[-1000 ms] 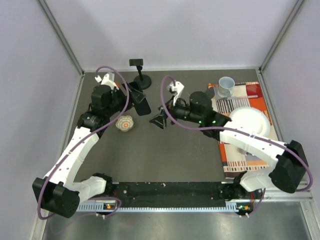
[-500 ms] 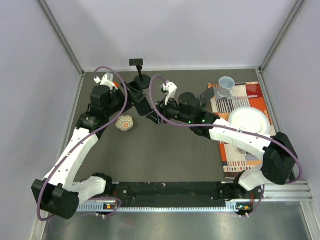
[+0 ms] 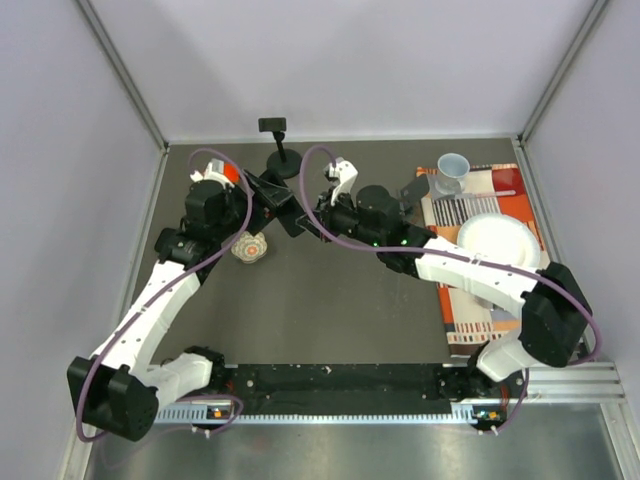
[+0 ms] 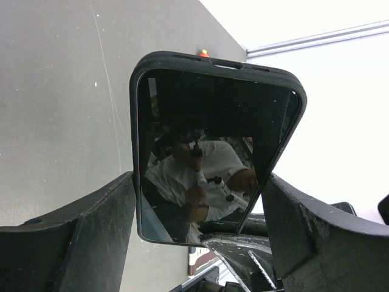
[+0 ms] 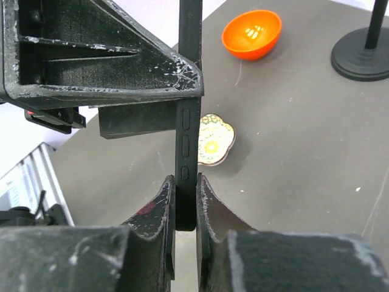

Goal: Place the phone on the phone stand

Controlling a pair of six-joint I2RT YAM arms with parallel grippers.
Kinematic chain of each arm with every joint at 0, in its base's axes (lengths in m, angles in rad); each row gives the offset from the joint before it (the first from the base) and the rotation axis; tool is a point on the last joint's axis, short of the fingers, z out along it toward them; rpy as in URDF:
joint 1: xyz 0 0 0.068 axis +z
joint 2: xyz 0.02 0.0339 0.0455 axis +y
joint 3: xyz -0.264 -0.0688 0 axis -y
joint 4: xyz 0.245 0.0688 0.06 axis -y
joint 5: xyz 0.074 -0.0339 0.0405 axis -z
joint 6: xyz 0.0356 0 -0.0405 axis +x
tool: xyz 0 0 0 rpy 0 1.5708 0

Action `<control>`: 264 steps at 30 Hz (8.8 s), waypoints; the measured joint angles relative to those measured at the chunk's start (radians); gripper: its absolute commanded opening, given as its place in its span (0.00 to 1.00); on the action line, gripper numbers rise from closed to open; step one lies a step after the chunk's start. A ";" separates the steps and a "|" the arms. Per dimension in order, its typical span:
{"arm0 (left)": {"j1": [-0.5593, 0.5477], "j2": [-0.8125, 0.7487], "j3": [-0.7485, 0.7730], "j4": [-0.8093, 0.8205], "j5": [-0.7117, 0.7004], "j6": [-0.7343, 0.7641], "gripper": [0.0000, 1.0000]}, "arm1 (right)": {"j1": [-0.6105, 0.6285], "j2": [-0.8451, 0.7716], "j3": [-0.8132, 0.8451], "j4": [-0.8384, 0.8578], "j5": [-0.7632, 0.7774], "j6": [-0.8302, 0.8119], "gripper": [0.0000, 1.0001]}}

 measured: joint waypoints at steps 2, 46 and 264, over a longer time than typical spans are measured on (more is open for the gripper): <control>0.001 -0.002 -0.010 0.014 0.000 -0.011 0.16 | 0.003 0.001 0.000 0.001 0.014 -0.006 0.00; -0.298 0.342 0.462 -0.617 0.587 1.261 0.85 | -0.342 -0.317 -0.223 -0.488 -0.792 -0.574 0.00; -0.211 -0.130 0.003 -0.058 -0.060 0.874 0.78 | -0.646 0.053 -0.017 -0.147 0.135 -0.131 0.00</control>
